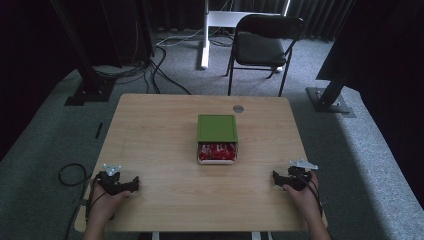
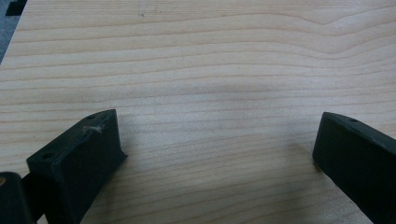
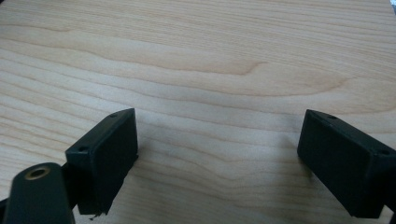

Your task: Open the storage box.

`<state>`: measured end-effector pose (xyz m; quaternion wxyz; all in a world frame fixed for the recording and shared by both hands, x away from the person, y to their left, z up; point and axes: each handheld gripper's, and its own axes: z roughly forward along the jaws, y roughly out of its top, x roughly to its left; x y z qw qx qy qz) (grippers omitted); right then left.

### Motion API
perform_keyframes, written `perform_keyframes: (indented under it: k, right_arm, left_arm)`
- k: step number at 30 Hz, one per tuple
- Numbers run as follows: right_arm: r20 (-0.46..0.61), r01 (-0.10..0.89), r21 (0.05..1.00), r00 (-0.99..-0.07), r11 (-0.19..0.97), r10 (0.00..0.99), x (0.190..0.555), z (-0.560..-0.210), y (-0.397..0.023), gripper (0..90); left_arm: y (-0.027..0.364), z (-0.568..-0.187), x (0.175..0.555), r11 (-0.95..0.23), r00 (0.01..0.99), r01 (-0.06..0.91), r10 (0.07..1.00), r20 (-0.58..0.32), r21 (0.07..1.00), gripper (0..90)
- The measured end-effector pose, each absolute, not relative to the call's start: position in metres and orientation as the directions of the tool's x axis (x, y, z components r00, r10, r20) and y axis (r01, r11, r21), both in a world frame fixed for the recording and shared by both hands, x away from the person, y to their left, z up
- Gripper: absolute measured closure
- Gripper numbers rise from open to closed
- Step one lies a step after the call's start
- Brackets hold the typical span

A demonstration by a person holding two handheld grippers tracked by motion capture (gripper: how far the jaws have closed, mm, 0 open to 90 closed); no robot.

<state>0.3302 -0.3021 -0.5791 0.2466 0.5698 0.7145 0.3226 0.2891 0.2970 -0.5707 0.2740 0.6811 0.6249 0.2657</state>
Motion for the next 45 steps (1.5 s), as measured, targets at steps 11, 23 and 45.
perform_keyframes:
  k: [11, 23, 45]
  right_arm:
    - [0.015, 0.655, 0.742, -0.229, 0.142, 0.973, 0.33, -0.579, -0.302, 11.7]
    - [0.016, 0.655, 0.742, -0.229, 0.142, 0.973, 0.33, -0.579, -0.302, 11.6]
    - [0.016, 0.655, 0.742, -0.23, 0.143, 0.973, 0.33, -0.579, -0.302, 11.6]
  left_arm:
    - [0.292, -0.571, 0.287, -0.097, 0.113, 0.701, 0.993, 0.025, 0.706, 2.0]
    - [0.268, -0.568, 0.29, -0.232, 0.253, 0.663, 0.964, 0.08, 0.712, 6.9]
    - [0.211, -0.554, 0.301, -0.401, 0.429, 0.561, 0.889, 0.159, 0.724, 6.8]
